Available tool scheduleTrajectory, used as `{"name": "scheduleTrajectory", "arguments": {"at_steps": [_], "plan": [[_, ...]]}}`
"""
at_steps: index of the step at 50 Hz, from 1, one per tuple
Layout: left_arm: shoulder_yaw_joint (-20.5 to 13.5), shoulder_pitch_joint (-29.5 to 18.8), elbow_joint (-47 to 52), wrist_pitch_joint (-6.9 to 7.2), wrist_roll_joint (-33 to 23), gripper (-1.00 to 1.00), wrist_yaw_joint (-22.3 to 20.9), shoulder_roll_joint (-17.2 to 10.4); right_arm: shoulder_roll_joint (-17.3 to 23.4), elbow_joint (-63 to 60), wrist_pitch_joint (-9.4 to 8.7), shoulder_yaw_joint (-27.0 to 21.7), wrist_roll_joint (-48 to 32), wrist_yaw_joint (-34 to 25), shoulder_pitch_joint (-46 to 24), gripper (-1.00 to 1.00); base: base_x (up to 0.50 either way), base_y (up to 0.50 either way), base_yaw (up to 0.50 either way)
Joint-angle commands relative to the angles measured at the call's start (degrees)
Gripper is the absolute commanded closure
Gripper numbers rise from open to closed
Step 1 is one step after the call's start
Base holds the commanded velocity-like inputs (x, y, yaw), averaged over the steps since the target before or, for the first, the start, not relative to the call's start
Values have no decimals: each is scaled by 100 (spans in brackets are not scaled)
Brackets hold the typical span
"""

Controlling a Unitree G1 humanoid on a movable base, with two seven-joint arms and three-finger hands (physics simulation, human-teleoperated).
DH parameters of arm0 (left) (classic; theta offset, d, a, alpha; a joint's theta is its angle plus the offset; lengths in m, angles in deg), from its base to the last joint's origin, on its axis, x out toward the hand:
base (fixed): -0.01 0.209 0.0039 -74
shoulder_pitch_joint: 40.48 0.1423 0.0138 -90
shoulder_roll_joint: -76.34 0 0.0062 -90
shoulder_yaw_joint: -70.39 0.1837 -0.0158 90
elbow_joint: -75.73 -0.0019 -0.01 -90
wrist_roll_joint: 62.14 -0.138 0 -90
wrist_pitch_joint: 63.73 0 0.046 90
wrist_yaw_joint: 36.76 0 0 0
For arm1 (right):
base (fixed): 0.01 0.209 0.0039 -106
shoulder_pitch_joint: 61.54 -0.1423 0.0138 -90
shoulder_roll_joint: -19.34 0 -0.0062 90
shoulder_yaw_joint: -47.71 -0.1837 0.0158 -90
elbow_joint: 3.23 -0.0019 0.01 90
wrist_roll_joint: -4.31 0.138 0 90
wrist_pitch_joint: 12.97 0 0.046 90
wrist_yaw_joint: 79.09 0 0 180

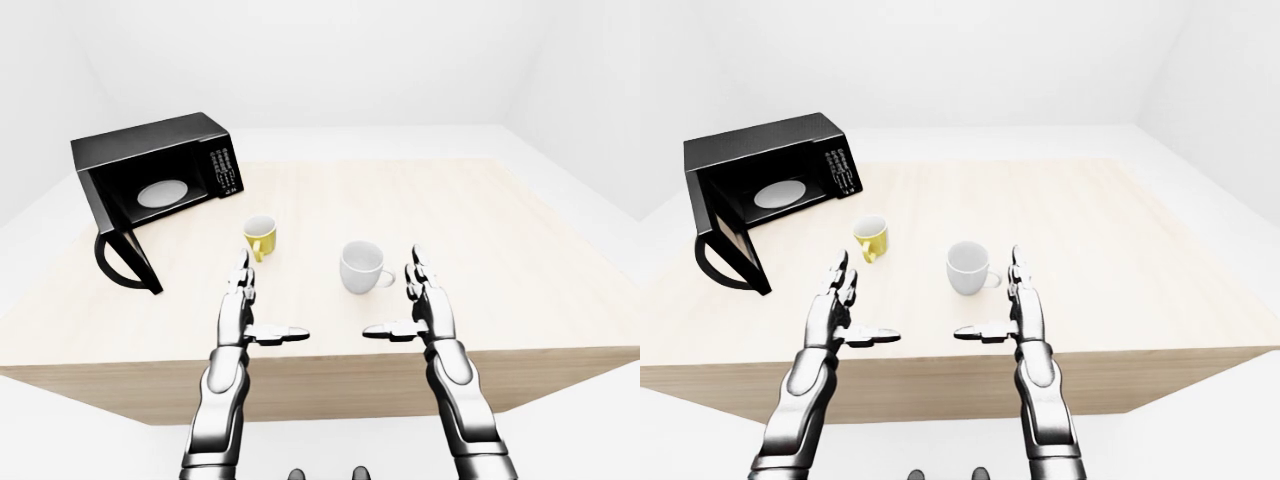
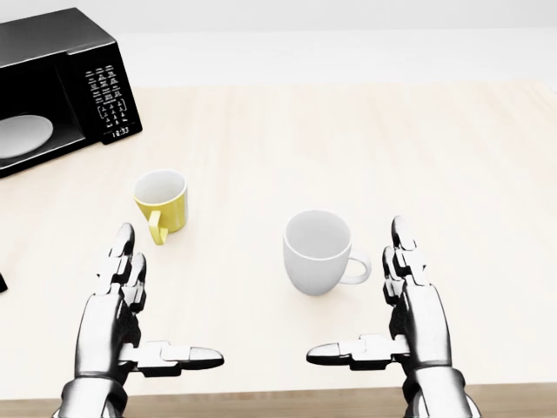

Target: Close the microwave.

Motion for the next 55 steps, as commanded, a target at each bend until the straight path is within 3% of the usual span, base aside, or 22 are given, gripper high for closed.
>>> {"name": "scheduleTrajectory", "arguments": {"at_steps": [1, 20, 30, 32, 38, 39, 41, 55], "plan": [[-127, 4, -20, -26, 53, -100, -130, -64, 66, -68, -17, -133, 74, -144, 29, -100, 0, 0, 0], [-106, -27, -134, -93, 22, -100, -115, -53, 62, -10, 11, -125, 61, -150, 12, -100, 0, 0, 0], [-105, 1, -51, -50, 40, -100, -131, -55, 57, -94, -32, -110, 61, -155, 45, -100, 0, 0, 0], [-85, 138, 264, 53, 75, -100, -179, -52, 42, -454, -85, -44, 98, -255, 191, -100, 0, 0, 0], [-88, 143, 277, 58, 72, -100, -184, -48, 36, -466, -93, -47, 94, -260, 195, -100, 0, 0, 0], [-84, 678, 1446, 304, 127, -100, -204, -43, 20, -1765, -477, 133, -21, -265, 741, -100, 0, 0, 0], [-88, 859, 1826, 418, 140, -100, -251, -24, 9, -2255, -497, 204, -125, -262, 954, -100, 0, 0, 0], [-107, 863, 1839, 426, 120, -100, -278, 2, -8, -2270, -497, 195, -142, -279, 960, -100, 0, 0, 0]]}}
